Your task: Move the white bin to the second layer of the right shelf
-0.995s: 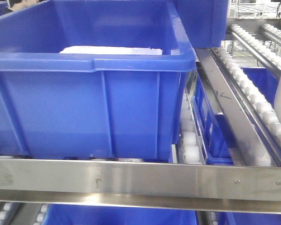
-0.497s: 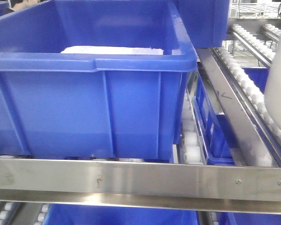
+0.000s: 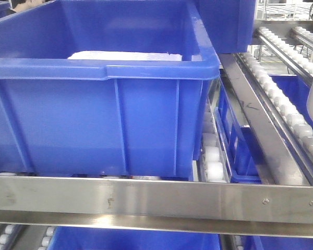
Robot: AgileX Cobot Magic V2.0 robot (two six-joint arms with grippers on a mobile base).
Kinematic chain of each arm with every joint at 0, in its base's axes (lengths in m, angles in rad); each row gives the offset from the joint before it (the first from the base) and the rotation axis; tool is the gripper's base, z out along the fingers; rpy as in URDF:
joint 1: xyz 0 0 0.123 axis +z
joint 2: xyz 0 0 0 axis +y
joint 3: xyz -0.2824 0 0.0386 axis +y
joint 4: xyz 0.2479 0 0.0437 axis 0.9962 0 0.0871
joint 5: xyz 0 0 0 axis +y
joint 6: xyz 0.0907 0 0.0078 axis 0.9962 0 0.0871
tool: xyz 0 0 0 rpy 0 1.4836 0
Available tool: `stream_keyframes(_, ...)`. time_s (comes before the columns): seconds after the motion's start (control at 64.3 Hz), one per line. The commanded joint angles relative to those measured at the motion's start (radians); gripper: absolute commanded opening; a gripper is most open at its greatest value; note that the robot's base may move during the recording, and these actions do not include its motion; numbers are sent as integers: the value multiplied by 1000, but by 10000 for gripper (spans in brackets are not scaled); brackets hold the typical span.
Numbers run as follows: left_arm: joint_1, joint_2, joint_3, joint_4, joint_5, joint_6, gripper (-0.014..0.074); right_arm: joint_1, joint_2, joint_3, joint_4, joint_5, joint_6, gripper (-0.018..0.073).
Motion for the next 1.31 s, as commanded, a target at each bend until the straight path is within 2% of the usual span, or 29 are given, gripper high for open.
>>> stream_keyframes(0.0, -3, -18, 28, 0, -83, -5, 85, -46, 35, -33, 145, -72, -154, 66)
stream_keyframes(0.093, -3, -18, 28, 0, -83, -5, 85, -72, 72, -33, 203, -74, -247, 66)
stream_keyframes(0.171, -3, -18, 28, 0, -83, -5, 85, -109, 98, -33, 213, -83, -291, 66)
stream_keyframes(0.373, -3, -18, 28, 0, -83, -5, 85, -168, 144, -33, 213, -105, -291, 66)
stream_keyframes(0.715, -3, -18, 28, 0, -83, -5, 85, -168, 243, -33, 214, -182, -291, 66)
stream_keyframes(1.103, -3, -18, 28, 0, -83, -5, 85, -168, 281, -33, 214, -196, -291, 73)
stream_keyframes(1.197, -3, -18, 28, 0, -83, -5, 85, -168, 281, -33, 214, -197, -291, 121)
stream_keyframes(1.29, -3, -18, 28, 0, -83, -5, 85, -168, 281, -33, 215, -195, -291, 228)
